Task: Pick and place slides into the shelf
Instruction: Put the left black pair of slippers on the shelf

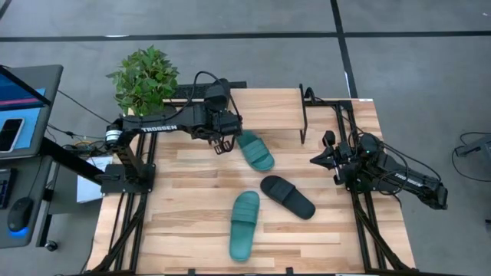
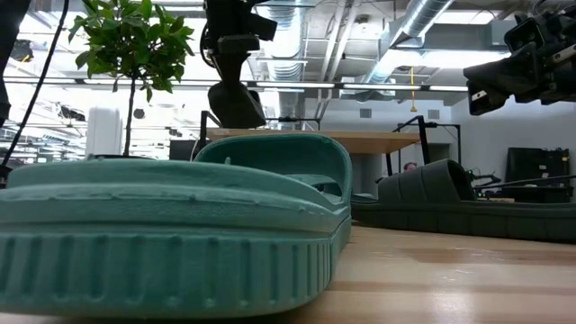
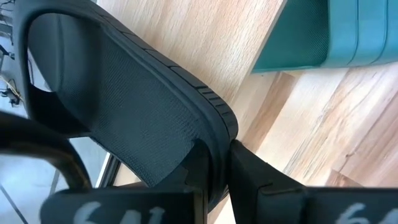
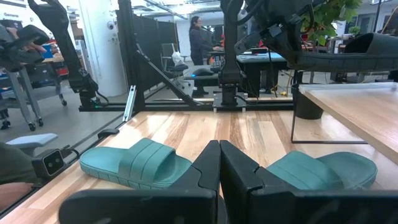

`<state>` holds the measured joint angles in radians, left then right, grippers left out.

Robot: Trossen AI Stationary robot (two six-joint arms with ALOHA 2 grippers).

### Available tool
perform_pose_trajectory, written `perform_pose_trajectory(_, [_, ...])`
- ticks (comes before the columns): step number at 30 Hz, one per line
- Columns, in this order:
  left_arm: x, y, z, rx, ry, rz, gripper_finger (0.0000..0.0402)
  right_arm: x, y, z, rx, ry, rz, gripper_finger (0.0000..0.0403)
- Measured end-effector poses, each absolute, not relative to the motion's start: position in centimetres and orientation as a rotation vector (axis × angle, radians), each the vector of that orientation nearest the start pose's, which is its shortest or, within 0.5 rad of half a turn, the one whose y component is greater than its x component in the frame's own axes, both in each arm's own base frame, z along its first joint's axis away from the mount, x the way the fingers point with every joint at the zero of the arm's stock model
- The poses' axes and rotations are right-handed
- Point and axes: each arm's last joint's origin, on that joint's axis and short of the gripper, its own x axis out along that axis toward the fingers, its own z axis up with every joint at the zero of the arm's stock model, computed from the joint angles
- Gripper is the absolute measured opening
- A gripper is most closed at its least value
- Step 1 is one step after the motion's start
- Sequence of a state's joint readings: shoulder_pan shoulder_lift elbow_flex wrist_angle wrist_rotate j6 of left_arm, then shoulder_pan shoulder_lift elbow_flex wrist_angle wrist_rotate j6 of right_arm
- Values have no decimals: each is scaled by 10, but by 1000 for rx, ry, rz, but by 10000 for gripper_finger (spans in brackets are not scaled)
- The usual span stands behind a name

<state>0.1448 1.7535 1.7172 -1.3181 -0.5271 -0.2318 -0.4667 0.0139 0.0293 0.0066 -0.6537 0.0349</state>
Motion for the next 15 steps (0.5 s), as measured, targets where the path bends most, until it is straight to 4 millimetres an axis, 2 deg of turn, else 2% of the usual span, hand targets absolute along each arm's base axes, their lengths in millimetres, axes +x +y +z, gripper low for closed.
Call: perform_pose_trajectory(15, [327,62,323,77,1294,725,18,89,-25,173,23,-16,187,0])
